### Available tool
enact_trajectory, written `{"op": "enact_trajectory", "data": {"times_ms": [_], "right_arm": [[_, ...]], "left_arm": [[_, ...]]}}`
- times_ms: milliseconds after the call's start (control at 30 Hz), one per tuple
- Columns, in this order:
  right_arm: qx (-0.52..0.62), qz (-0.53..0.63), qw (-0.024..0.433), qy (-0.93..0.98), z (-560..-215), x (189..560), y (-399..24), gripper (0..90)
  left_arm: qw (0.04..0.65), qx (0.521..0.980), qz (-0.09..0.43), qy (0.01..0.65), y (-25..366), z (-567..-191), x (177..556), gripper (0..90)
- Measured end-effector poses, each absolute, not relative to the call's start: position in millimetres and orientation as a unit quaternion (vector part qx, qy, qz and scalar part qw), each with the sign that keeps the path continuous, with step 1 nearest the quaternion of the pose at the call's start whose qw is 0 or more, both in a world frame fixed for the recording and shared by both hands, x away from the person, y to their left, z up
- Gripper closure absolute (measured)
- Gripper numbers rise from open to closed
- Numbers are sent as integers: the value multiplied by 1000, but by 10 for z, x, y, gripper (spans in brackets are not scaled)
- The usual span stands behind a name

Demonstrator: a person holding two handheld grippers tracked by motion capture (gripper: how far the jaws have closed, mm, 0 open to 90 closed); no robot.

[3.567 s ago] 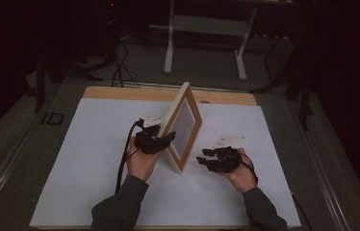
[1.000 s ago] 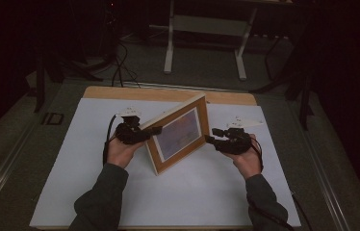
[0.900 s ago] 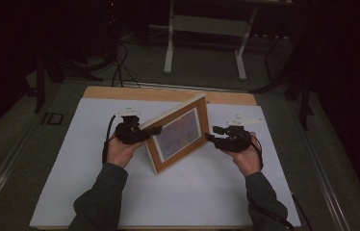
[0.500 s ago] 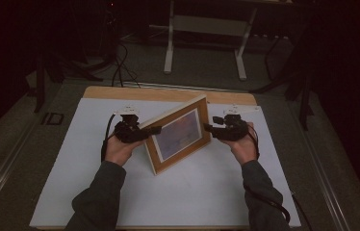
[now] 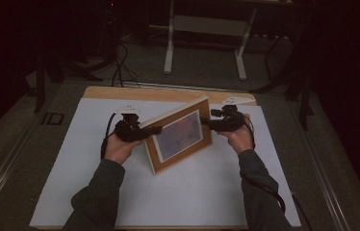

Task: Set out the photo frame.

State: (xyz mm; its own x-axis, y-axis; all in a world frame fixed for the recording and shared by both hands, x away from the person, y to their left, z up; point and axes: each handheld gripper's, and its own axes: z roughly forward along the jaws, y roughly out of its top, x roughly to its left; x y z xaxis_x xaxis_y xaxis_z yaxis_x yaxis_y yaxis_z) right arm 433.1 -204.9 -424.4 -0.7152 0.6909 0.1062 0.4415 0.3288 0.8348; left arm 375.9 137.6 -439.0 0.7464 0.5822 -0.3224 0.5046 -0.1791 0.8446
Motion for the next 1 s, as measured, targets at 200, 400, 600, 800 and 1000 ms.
{"op": "enact_trajectory", "data": {"times_ms": [200,400,600,800,1000], "right_arm": [[348,461,131,806,-4232,4409,-2028,285],[346,458,125,809,-4247,4461,-1997,275],[340,458,108,814,-4321,4510,-1932,193],[331,467,101,813,-4317,4530,-1895,154],[332,473,83,812,-4342,4549,-1932,170]], "left_arm": [[537,767,28,350,1388,-4392,3785,786],[537,769,23,345,1388,-4385,3797,787],[535,778,18,330,1369,-4374,3816,787],[531,783,10,324,1374,-4369,3850,788],[521,794,26,312,1360,-4353,3855,787]]}}
